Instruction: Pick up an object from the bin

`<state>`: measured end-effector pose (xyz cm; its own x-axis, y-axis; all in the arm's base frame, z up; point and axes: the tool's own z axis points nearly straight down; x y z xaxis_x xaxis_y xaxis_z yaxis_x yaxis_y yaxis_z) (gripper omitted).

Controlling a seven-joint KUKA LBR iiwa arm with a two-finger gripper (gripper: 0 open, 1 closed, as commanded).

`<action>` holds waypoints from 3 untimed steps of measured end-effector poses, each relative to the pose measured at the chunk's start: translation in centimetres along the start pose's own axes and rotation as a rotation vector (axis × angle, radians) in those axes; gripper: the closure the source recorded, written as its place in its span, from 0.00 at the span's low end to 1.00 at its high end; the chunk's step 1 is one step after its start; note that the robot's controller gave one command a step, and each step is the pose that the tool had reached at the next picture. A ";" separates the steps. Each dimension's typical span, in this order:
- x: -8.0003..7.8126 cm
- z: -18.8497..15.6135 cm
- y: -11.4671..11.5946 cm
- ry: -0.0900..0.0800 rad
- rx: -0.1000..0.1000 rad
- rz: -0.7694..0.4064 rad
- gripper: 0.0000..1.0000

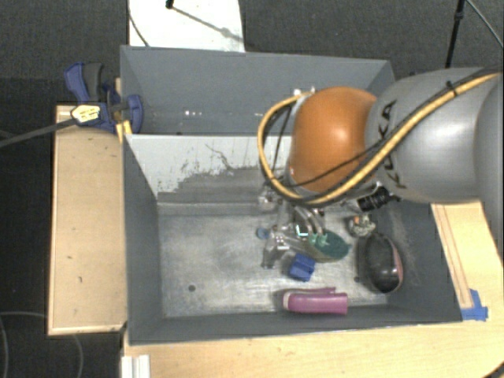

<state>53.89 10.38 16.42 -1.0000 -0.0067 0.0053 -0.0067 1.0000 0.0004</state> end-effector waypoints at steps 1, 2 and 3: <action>-4.6 9.2 -4.8 -0.012 -0.001 0.008 0.00; -4.7 8.7 -4.6 -0.019 -0.002 0.009 1.00; -1.7 -16.0 -2.8 -0.017 -0.001 -0.026 1.00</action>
Offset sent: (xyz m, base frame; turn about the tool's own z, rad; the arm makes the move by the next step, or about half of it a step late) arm 0.0429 -0.0456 -0.0916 0.0035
